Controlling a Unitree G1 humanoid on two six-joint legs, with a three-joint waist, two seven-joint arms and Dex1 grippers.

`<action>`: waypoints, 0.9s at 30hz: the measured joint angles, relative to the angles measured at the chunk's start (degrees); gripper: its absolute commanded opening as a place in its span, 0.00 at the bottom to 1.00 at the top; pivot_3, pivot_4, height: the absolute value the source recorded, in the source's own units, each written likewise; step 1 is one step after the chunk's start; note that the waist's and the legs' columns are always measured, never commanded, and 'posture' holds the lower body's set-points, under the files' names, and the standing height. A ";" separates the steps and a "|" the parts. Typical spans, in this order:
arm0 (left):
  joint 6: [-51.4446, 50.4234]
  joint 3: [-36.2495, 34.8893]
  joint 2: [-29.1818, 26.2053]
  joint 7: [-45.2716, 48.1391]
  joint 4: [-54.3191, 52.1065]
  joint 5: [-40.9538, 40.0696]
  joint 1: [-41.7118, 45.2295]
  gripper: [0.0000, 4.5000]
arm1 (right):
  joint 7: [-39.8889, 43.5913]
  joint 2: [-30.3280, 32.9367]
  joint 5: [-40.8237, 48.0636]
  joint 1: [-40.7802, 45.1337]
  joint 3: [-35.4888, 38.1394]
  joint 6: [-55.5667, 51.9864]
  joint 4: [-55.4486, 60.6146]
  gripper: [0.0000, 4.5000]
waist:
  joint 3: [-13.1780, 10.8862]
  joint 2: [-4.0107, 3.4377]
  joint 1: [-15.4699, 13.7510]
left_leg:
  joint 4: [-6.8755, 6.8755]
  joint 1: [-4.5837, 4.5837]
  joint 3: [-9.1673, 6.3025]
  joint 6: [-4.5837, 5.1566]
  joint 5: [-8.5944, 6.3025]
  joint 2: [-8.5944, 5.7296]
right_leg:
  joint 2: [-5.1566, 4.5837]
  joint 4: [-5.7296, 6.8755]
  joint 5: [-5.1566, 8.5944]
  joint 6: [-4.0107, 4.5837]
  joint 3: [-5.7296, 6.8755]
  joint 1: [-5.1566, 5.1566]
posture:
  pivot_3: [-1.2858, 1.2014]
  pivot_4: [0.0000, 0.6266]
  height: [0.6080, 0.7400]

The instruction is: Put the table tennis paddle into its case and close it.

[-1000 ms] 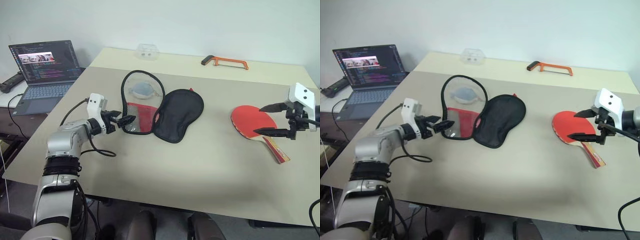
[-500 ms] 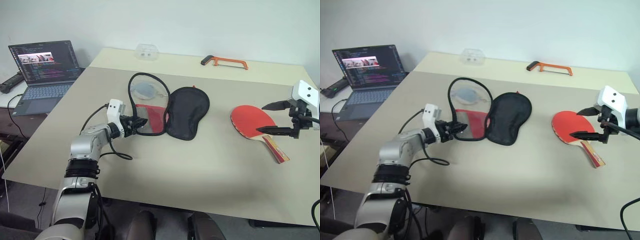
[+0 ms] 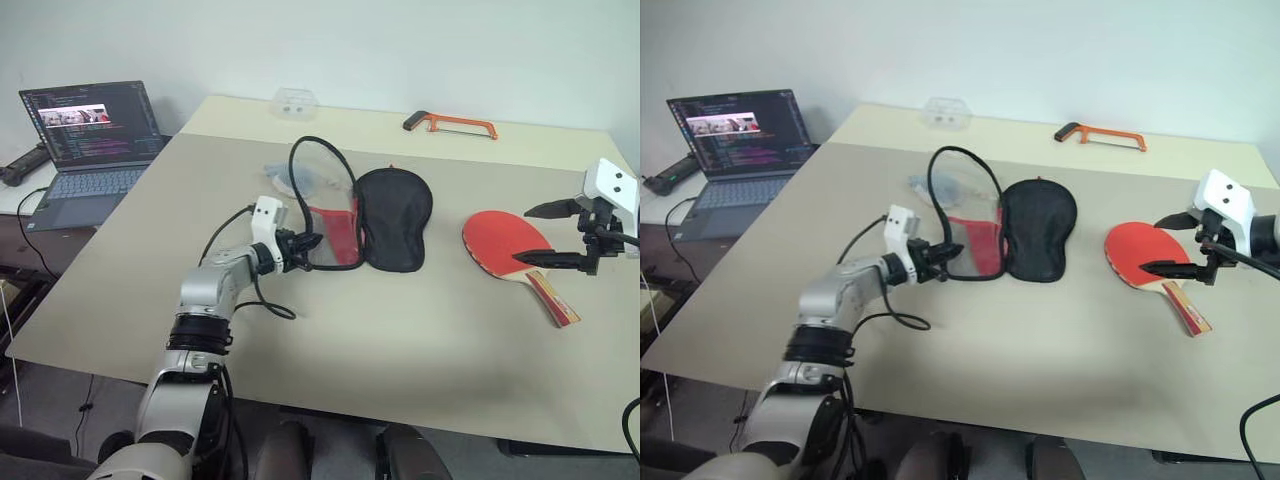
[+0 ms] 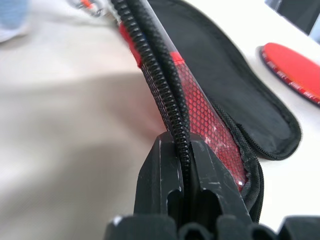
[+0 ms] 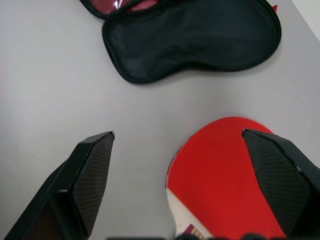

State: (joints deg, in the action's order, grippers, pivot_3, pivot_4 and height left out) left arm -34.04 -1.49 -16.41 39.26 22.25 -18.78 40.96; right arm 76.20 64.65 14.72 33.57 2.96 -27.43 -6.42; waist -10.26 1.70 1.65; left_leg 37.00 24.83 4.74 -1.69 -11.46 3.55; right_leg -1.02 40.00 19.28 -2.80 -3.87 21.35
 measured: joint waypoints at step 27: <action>7.91 4.88 4.71 2.50 11.45 7.17 7.60 0.01 | -0.24 -0.72 -0.09 1.27 -1.97 0.87 -1.31 1.00 | 0.00 -0.01 0.12 | -0.03 0.00 0.02 -0.05 0.03 0.00 | 0.04 -0.03 0.00 0.00 -0.03 0.01 | 0.52 0.24 1.00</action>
State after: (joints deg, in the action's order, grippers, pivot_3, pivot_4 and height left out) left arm -26.13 3.39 -11.70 41.75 33.70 -11.61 48.56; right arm 75.97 63.93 14.62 34.84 0.99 -26.56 -7.73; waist -10.26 1.69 1.78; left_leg 36.98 24.82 4.76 -1.74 -11.43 3.56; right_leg -0.98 39.97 19.28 -2.81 -3.91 21.37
